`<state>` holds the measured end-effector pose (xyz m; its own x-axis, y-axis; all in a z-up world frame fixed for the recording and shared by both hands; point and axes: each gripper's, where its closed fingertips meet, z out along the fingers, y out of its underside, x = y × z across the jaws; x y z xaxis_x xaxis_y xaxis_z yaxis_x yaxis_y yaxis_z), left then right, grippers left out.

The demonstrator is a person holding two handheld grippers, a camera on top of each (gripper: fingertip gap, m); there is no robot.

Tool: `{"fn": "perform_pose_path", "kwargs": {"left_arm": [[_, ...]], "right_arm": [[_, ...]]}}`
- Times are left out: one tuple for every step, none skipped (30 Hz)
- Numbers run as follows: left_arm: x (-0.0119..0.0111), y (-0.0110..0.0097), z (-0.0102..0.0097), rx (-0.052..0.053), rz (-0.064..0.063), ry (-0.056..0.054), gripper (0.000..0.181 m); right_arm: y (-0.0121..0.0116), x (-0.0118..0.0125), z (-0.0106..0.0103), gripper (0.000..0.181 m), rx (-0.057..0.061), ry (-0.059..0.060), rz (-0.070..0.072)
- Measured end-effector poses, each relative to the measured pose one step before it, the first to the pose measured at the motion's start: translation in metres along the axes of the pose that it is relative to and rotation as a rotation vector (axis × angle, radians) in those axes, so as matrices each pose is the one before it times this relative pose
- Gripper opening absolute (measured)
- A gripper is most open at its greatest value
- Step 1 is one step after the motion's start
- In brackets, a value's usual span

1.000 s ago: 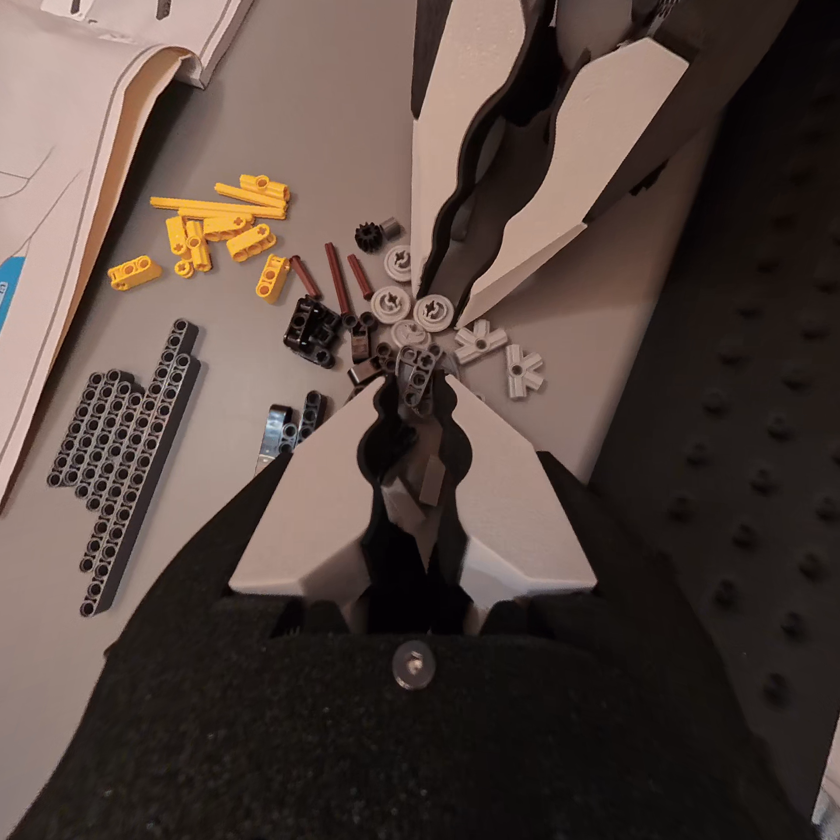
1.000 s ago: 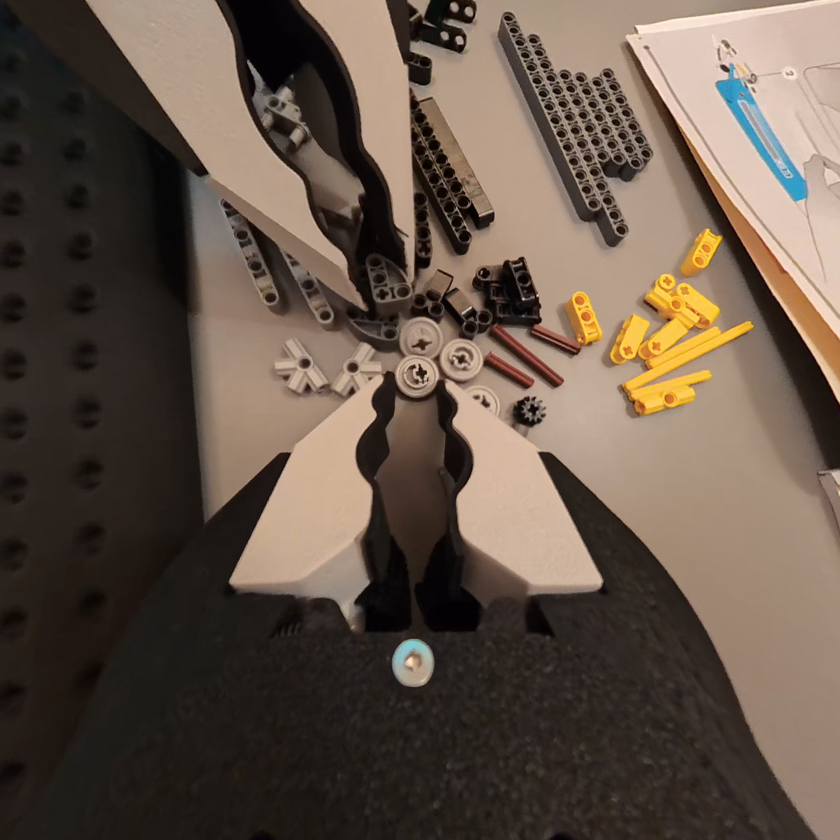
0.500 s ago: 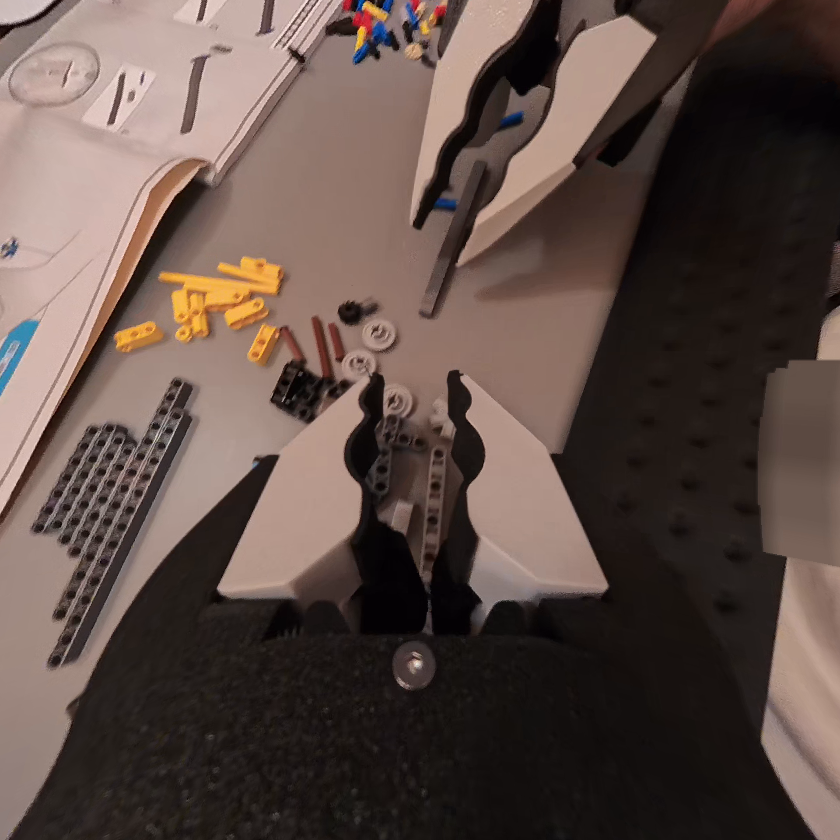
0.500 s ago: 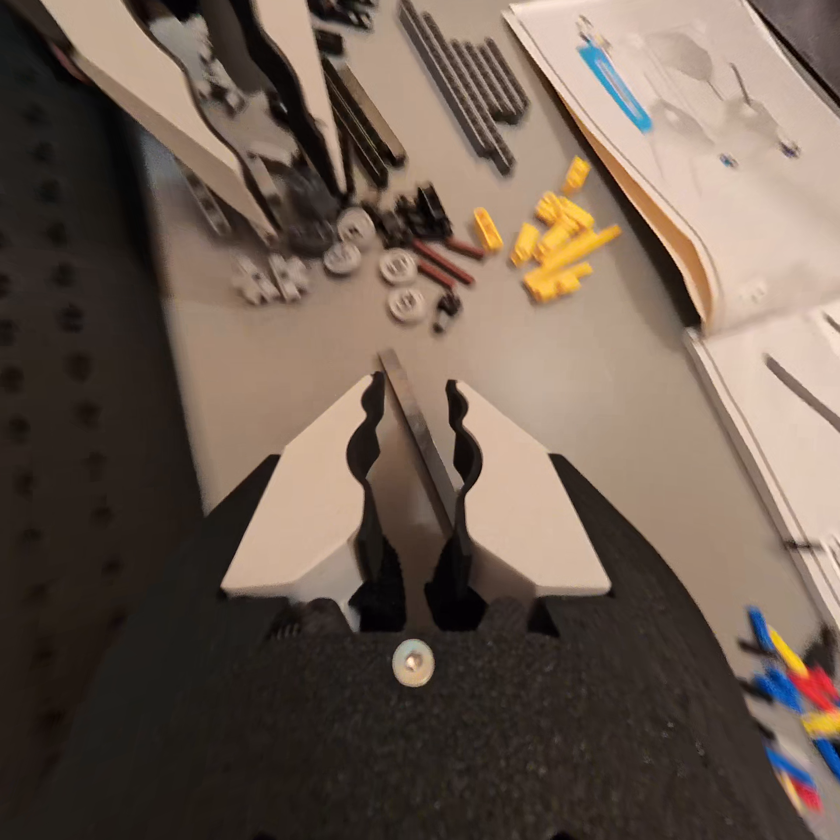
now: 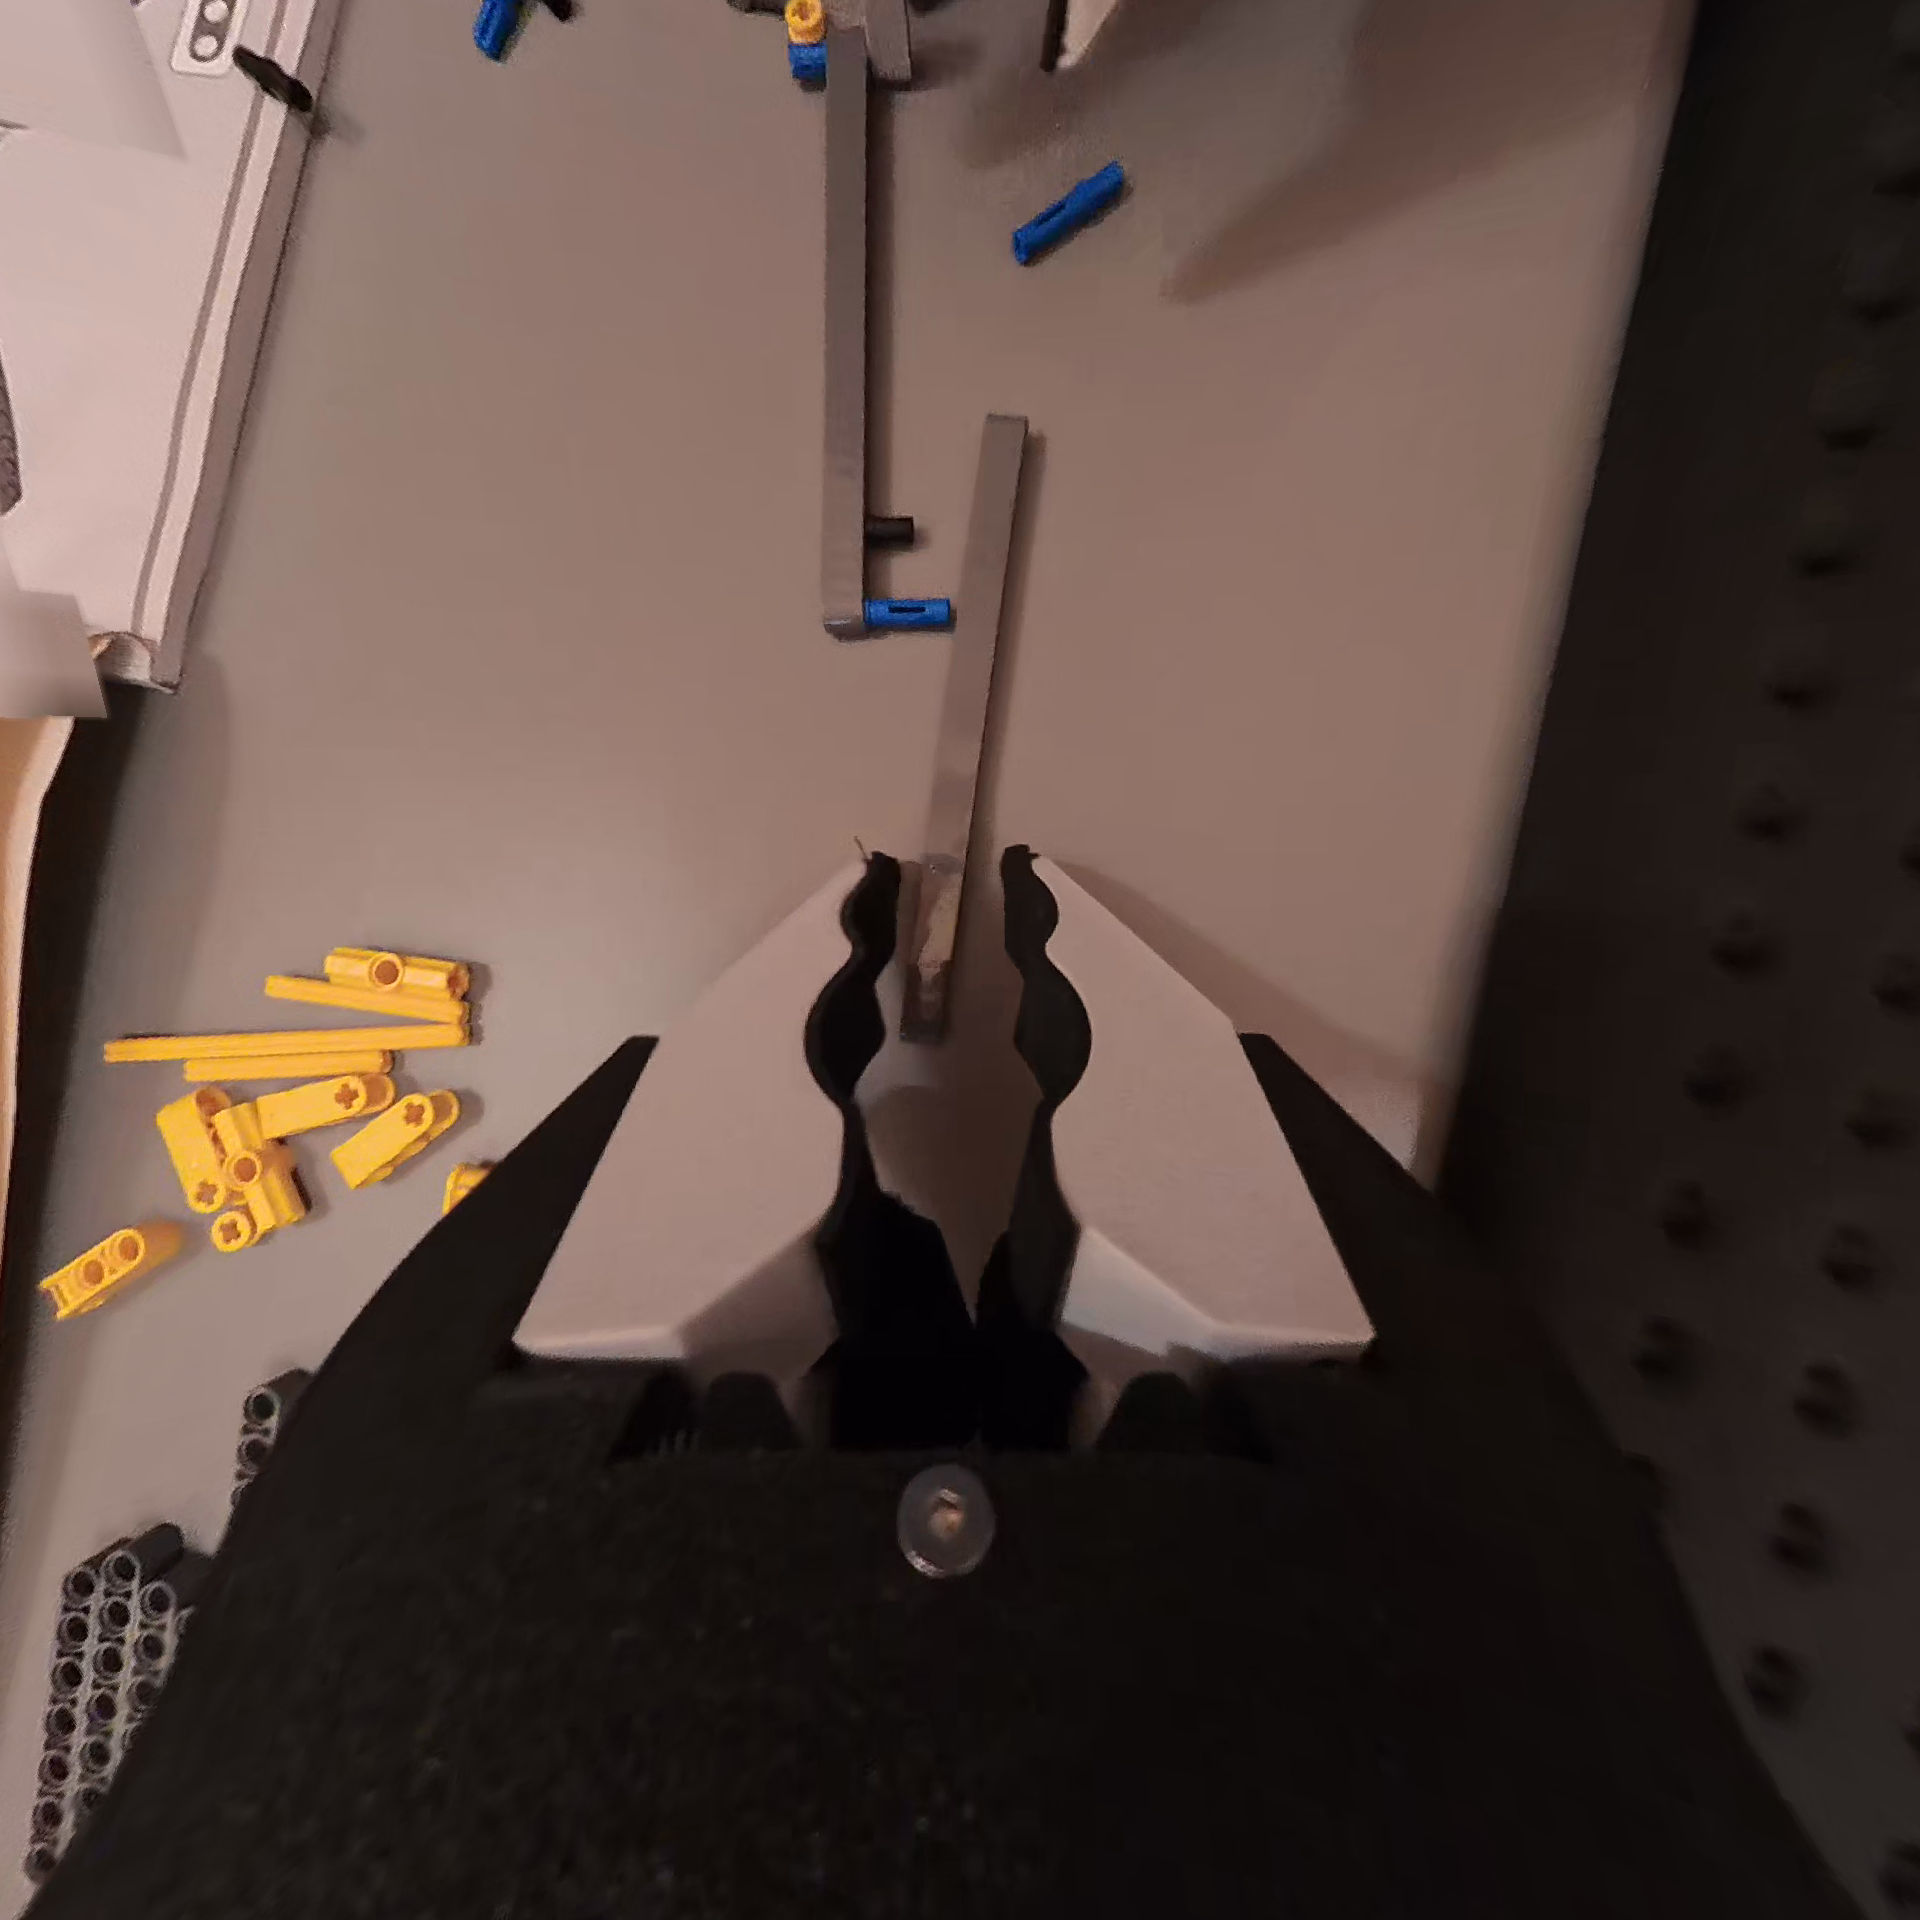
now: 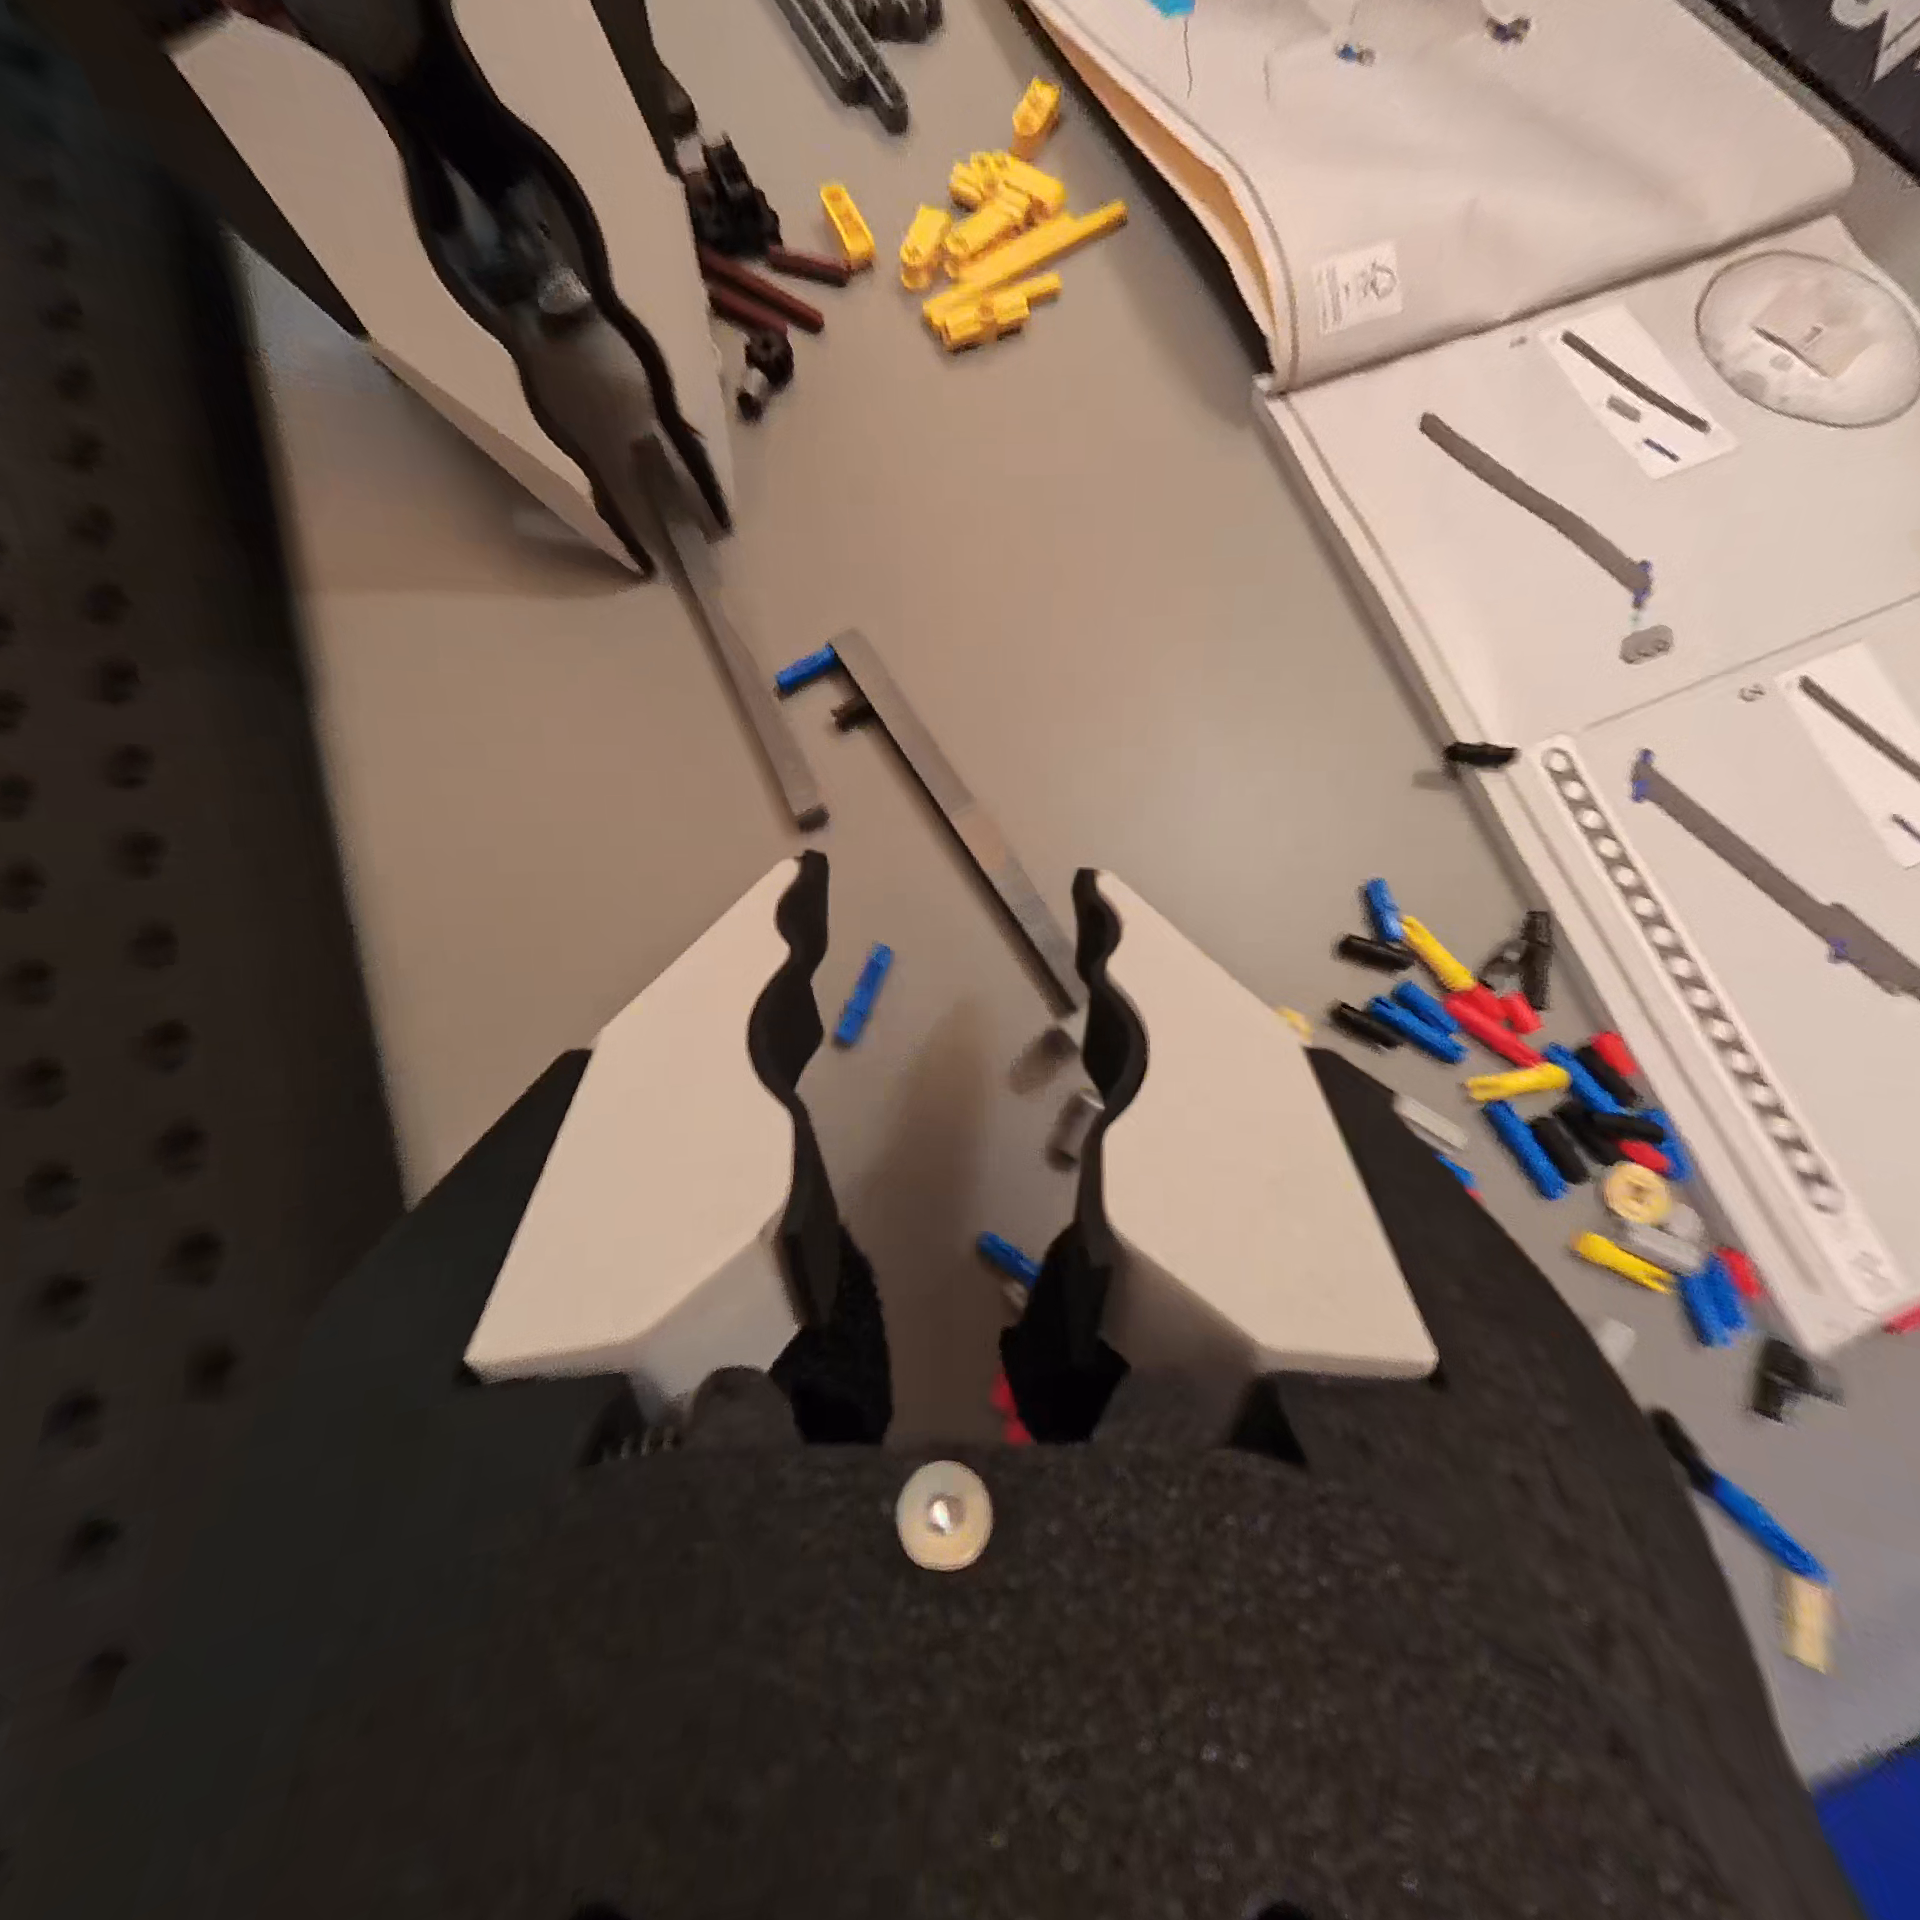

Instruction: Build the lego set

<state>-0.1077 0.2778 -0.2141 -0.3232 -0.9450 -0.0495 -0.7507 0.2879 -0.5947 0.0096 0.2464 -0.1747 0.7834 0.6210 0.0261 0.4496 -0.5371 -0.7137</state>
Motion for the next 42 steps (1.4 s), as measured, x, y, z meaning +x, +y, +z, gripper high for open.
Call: {"fn": "perform_pose_path", "kwargs": {"left_arm": [[0.00128,-0.00045,0.00087,-0.0051,-0.0013,0.0087,0.013],[0.00071,0.00016,0.00017,-0.0055,-0.0028,0.0019,0.008],[-0.00008,0.00045,-0.00022,-0.0036,-0.0045,-0.0042,0.007],[0.00021,0.00079,-0.00043,-0.0006,-0.0059,-0.0026,0.007],[0.00055,0.00087,-0.00064,0.0008,-0.0074,0.0011,0.007],[0.00042,0.00094,-0.0007,0.0012,-0.0074,0.0014,0.007],[0.00043,0.00077,-0.00054,-0.0004,-0.007,0.0005,0.007],[0.00024,0.00057,-0.00047,-0.0019,-0.0058,-0.0006,0.007],[0.00041,0.0004,-0.00023,-0.0023,-0.0013,-0.0025,0.007],[0.00009,0.00015,-0.00009,-0.0014,0.0016,-0.0044,0.007],[0.00015,0.00001,0.00008,0.0005,0.0009,-0.0023,0.007],[0.00025,-0.00017,0.00005,0.0019,-0.0001,-0.0001,0.007],[-0.00008,-0.00006,0.00011,0.0021,-0.0017,0.0011,0.007],[-0.0003,0.00004,-0.00006,0.0017,-0.0029,0.0017,0.007],[-0.00055,-0.00005,0.00002,0.001,-0.0024,-0.0001,0.007],[-0.00056,0.00004,-0.00002,0.0,-0.0019,-0.0014,0.007],[-0.00046,0.00024,-0.00011,-0.0019,0.0011,-0.0012,0.006],[-0.0006,0.00089,-0.00063,-0.005,0.0073,-0.0028,0.007],[-0.00065,0.00117,-0.00084,-0.0053,0.0121,-0.0036,0.006],[-0.00034,0.00109,-0.00078,-0.0049,0.008,-0.0019,0.006],[0.00006,0.00066,-0.00044,-0.0051,0.0011,0.001,0.006],[0.00031,0.0004,-0.00017,-0.004,-0.0005,0.0024,0.007],[0.00026,0.00004,-0.00011,-0.0016,0.0029,0.0022,0.007],[-0.00002,0.00002,-0.00001,-0.0007,0.0053,0.0005,0.007],[0.00002,0.00013,-0.00005,-0.0017,0.0025,0.001,0.006],[0.00026,0.00032,-0.00014,-0.0026,0.0004,0.003,0.007],[0.00022,0.00051,-0.00041,-0.003,0.0041,0.001,0.006],[0.0002,0.00073,-0.00057,-0.0029,0.0044,0.0002,0.006],[0.00005,0.00072,-0.00041,-0.0031,0.0004,0.0012,0.006],[-0.00019,0.00027,-0.00021,-0.0028,-0.0025,-0.0001,0.006],[0.00018,0.00013,0.00006,-0.0013,-0.0003,0.0006,0.006],[0.00016,-0.00006,0.00003,-0.0006,0.0026,-0.0009,0.006],[0.00001,-0.00001,0.00002,-0.0011,0.0016,-0.0009,0.006],[0.00004,0.00001,-0.00001,-0.0005,0.0013,-0.0004,0.006],[-0.0002,-0.00002,0.00002,0.0,-0.0007,-0.0002,0.006],[0.0,-0.00002,0.00003,0.0004,-0.0036,0.0011,0.006],[-0.00003,0.00004,-0.00002,0.0007,-0.0031,0.0016,0.007],[0.00002,-0.00003,0.0,0.001,0.001,0.0011,0.006],[-0.0001,-0.00013,0.00005,0.0015,0.0037,0.001,0.006],[0.00003,0.00006,0.00002,0.0024,0.0054,0.0026,0.006],[0.00002,-0.00015,0.00003,0.0031,0.0075,0.0045,0.006],[-0.00005,-0.00008,0.00004,0.0017,0.0069,0.0065,0.006]], "right_arm": [[0.00635,0.01183,-0.00283,0.048,-0.0363,0.0415,-0.0285],[0.00445,0.0115,-0.00225,0.046,-0.0215,0.0397,-0.0206],[-0.00001,0.00229,-0.00075,0.04,0.0007,-0.0131,-0.0014],[-0.00376,-0.00369,0.00092,0.03,0.0141,-0.0419,0.004],[-0.00515,-0.00576,0.00329,0.026,0.018,-0.0426,-0.0038],[-0.00312,-0.00563,0.00559,0.025,0.0044,-0.031,-0.0148],[0.00013,-0.00271,0.007,0.024,-0.0161,-0.0094,-0.0249],[0.00112,-0.0003,0.00715,0.023,-0.0278,0.0068,-0.0293],[-0.0001,-0.00195,0.00671,0.022,-0.0241,-0.0017,-0.026],[-0.00207,-0.00326,0.00623,0.02,-0.0111,-0.0128,-0.0204],[-0.0026,-0.00117,0.00558,0.018,-0.0074,-0.0042,-0.0193],[-0.00171,-0.00095,0.00448,0.018,-0.011,-0.0057,-0.0162],[-0.00065,-0.00145,0.00375,0.018,-0.0137,-0.0127,-0.0129],[-0.00138,0.00074,0.00241,0.019,-0.0084,-0.0035,-0.0099],[-0.00292,-0.00165,0.0007,0.021,0.0046,-0.0191,-0.0055],[-0.005,-0.00467,-0.00121,0.022,0.0191,-0.0388,0.0034],[-0.00655,-0.00509,-0.00212,0.026,0.0287,-0.0404,0.0039],[-0.00607,-0.00485,-0.0013,0.034,0.0245,-0.0335,-0.0002],[-0.00317,-0.0037,0.00082,0.044,0.0084,-0.0217,-0.0034],[-0.00017,-0.00058,0.0029,0.052,-0.0121,-0.0026,-0.0135],[0.00137,-0.00038,0.00378,0.055,-0.0212,0.0009,-0.0186],[0.00247,-0.00075,0.00395,0.054,-0.0228,-0.0022,-0.0191],[0.00213,0.00095,0.00333,0.052,-0.0194,0.0054,-0.015],[0.00209,0.00077,0.00253,0.051,-0.0144,0.0007,-0.0111],[0.00188,0.00141,0.00183,0.049,-0.0111,0.0035,-0.0082],[0.00242,0.00207,0.00138,0.048,-0.0138,0.008,-0.0078],[0.00147,0.00133,0.00095,0.048,-0.0091,0.0038,-0.0054],[-0.00126,-0.00037,0.00008,0.044,0.0086,-0.0072,-0.0004],[-0.0004,0.00009,0.00047,0.042,0.0023,-0.0022,-0.0028],[0.00007,0.00019,0.0007,0.041,-0.0015,0.0007,-0.0045],[-0.00059,-0.00135,0.00038,0.036,0.0038,-0.0067,-0.0032],[-0.00053,-0.00118,0.00024,0.033,0.003,-0.0052,-0.0025],[-0.00002,-0.00056,0.00019,0.03,0.0009,-0.001,-0.0038],[0.00035,-0.00115,-0.00007,0.026,0.0006,-0.0046,-0.0042],[0.00022,-0.00018,-0.00007,0.025,0.0006,-0.0002,-0.0036],[0.0001,0.00001,-0.00004,0.024,0.0023,0.0016,-0.0033],[-0.00013,-0.00001,0.00003,0.024,0.0054,0.0002,-0.004],[-0.00002,0.00004,-0.00002,0.024,0.0058,-0.0017,-0.0007],[-0.00006,0.0,0.0,0.024,0.0032,-0.004,0.0016],[-0.00015,-0.00002,0.00001,0.025,-0.0035,-0.0043,0.0014],[-0.0004,0.00086,0.0001,0.03,-0.0114,0.0056,-0.0064],[-0.00132,-0.00027,0.00036,0.035,-0.0102,0.0035,-0.0089]]}}
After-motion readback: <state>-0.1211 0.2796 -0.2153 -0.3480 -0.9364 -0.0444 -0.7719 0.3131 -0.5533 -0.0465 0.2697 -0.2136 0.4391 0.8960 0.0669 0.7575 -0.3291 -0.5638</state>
